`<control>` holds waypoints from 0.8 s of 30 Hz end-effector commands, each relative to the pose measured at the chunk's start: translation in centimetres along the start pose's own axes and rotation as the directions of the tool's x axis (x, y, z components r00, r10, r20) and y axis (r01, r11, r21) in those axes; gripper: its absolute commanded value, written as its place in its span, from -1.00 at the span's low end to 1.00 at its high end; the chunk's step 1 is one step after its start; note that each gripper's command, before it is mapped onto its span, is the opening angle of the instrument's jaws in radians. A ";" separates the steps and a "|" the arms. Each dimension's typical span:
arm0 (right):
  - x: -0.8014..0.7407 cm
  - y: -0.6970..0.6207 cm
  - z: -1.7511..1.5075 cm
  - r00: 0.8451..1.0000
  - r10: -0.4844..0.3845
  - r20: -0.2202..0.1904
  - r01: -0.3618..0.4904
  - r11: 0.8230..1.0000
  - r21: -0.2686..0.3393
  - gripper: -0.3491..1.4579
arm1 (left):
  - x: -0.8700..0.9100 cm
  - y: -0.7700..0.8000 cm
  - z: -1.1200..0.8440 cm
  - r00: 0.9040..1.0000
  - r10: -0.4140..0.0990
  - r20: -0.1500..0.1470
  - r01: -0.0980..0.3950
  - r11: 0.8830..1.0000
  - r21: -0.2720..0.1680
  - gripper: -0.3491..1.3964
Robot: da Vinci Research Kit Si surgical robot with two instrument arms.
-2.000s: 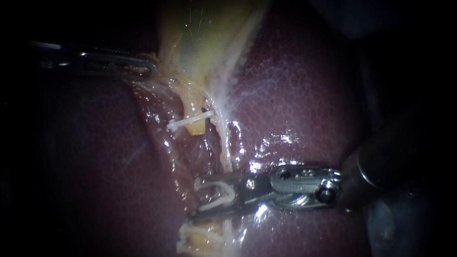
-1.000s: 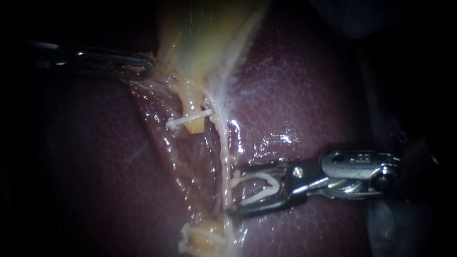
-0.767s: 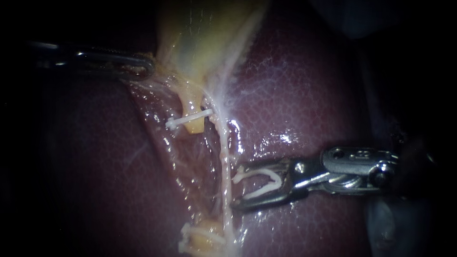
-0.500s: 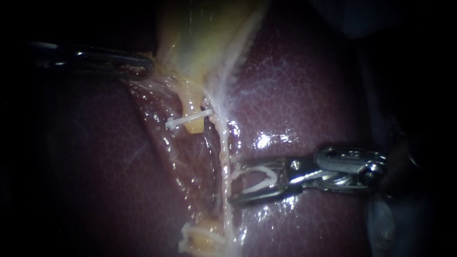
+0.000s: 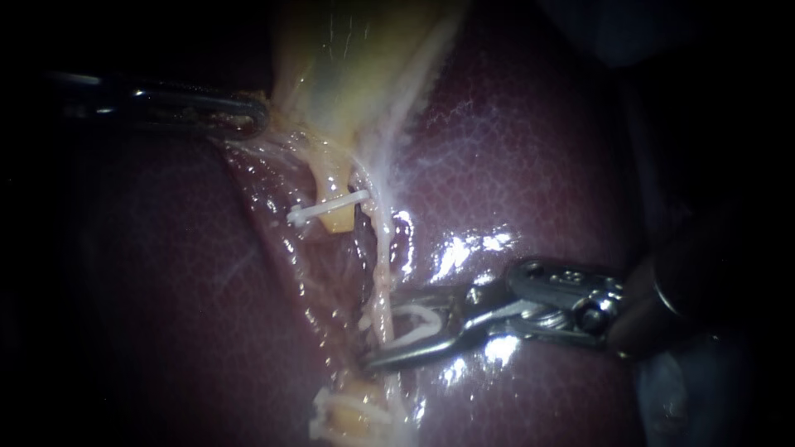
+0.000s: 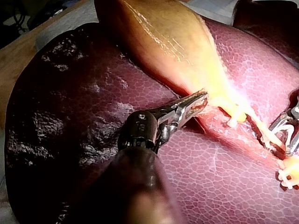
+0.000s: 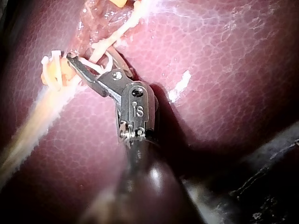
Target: Clipping first clip right tube
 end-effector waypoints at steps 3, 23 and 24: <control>0.07 -0.13 0.03 1.000 -0.001 -0.010 0.001 1.000 0.017 -0.09 | 0.00 0.00 0.00 1.000 0.000 0.000 0.000 1.000 0.000 -1.00; 0.31 -0.52 0.01 0.999 0.008 -0.037 -0.005 0.998 0.059 -0.28 | 0.00 0.00 -0.01 1.000 0.000 0.000 0.000 1.000 0.000 -1.00; 0.31 -0.51 0.01 0.999 0.007 -0.037 -0.005 0.998 0.059 -0.32 | 0.00 0.00 -0.01 1.000 0.000 0.000 0.000 1.000 0.000 -1.00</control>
